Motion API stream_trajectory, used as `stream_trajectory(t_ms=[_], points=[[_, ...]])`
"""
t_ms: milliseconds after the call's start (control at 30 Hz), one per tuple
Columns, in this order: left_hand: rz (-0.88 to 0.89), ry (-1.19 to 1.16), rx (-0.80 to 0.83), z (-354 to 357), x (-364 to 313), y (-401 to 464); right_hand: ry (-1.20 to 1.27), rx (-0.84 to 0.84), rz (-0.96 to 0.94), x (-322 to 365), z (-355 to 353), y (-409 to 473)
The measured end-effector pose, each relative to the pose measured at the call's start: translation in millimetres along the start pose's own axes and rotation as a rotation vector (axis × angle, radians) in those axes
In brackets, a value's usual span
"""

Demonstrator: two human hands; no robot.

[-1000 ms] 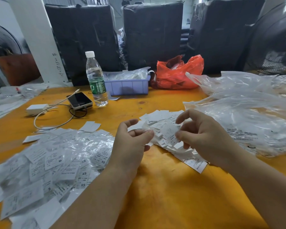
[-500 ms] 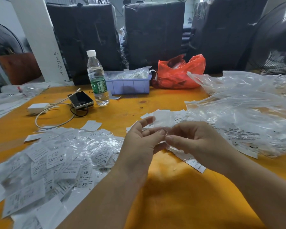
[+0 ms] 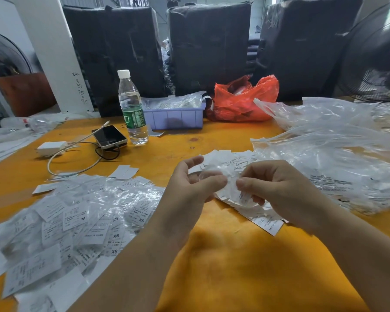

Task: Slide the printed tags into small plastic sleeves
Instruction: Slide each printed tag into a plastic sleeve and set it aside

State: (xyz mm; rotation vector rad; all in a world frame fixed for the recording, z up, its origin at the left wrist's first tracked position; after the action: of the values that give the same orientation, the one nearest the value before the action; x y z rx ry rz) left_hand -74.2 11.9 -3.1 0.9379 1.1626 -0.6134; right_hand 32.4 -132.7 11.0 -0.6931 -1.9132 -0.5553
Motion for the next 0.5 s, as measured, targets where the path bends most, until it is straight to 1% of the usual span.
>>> stream_trajectory(t_ms=[133, 300, 400, 500], points=[[0.054, 0.185, 0.108, -6.9, -7.9, 0.2, -0.047, 0.144, 0.031, 2.8, -0.9, -3.1], [0.024, 0.24, 0.24, -8.3, -12.1, -2.7, -0.082, 0.259, 0.018, 7.8, 0.0, -6.4], [-0.001, 0.263, 0.334, -6.2, -11.4, -5.0, -0.075, 0.281, 0.016, 8.4, 0.1, -7.0], [0.018, 0.266, 0.367, -5.6, -9.6, -6.4, -0.081, 0.282, 0.0, 7.8, -0.1, -6.2]])
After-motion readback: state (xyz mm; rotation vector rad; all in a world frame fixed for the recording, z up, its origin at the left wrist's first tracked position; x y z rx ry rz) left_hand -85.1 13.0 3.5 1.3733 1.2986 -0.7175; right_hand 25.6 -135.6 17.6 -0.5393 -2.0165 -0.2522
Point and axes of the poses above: each hand's wrist, its own y-axis towards the middle knuckle, its own z-axis out of the palm, x = y × z, the point moved 1 cm from there along y, towards the middle knuckle, and after that the axes turned 12 degrees about z, right-handed, at the moved point
